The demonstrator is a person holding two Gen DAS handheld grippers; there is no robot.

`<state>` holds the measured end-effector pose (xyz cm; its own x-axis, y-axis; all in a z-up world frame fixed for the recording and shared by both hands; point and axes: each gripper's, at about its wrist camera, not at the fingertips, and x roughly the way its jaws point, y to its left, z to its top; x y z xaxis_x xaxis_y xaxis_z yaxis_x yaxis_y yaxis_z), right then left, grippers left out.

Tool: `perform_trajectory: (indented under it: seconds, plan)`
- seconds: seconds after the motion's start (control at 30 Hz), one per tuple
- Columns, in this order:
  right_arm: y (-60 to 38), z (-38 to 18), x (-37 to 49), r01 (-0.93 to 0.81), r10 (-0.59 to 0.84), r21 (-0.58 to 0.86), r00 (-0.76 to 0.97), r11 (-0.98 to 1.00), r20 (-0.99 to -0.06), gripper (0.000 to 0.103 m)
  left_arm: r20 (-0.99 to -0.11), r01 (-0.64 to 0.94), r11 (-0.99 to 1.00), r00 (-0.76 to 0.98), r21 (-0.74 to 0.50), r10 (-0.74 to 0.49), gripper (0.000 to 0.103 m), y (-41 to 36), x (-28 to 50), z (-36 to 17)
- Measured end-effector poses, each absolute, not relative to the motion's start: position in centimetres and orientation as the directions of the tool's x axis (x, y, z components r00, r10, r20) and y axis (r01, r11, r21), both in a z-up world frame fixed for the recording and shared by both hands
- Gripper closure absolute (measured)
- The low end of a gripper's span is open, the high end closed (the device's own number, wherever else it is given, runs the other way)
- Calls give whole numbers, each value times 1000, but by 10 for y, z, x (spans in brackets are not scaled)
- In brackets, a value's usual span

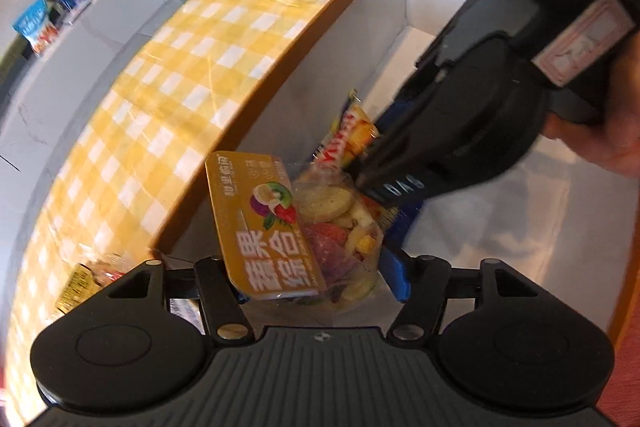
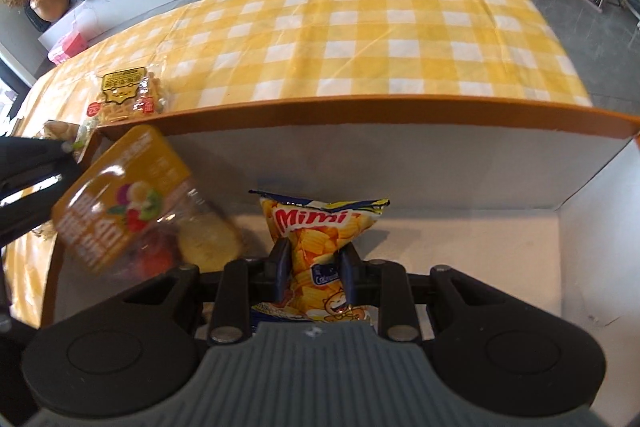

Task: Organize snacks
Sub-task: 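Carry both snacks over the box and open both tools to drop them inside, then move both open tools back over the remaining snacks on the table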

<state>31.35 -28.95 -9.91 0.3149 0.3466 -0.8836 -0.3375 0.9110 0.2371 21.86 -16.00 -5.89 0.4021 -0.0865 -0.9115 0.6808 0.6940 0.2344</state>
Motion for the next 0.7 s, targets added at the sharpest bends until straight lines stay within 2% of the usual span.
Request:
perform_trajectory:
  seconds: [0.2, 0.27, 0.33, 0.4, 0.47, 0.57, 0.7]
  plan:
    - [-287, -99, 311, -326, 357, 252, 319, 911, -878, 78, -892, 677, 679, 447, 285, -71, 20, -162, 214, -59]
    - [-286, -100, 312, -316, 359, 259, 315, 913, -879, 76, -886, 671, 683, 458, 289, -75, 13, -160, 214, -56]
    - [-287, -99, 311, -317, 358, 258, 316, 913, -879, 75, -884, 671, 684, 460, 285, -82, 13, -159, 212, -52]
    - [-287, -96, 309, -319, 351, 248, 319, 915, -880, 63, -886, 676, 685, 455, 273, -95, 13, -158, 211, -46]
    - [-288, -93, 307, -318, 332, 227, 332, 921, -883, 61, -883, 679, 684, 457, 267, -109, 13, -157, 209, -41]
    - [-288, -88, 304, -308, 296, 189, 348, 932, -890, 52, -872, 669, 698, 471, 255, -134, 13, -155, 204, -34]
    - [-290, -77, 295, -306, 278, 166, 371, 937, -886, 50, -848, 658, 715, 498, 234, -181, 13, -150, 194, -22]
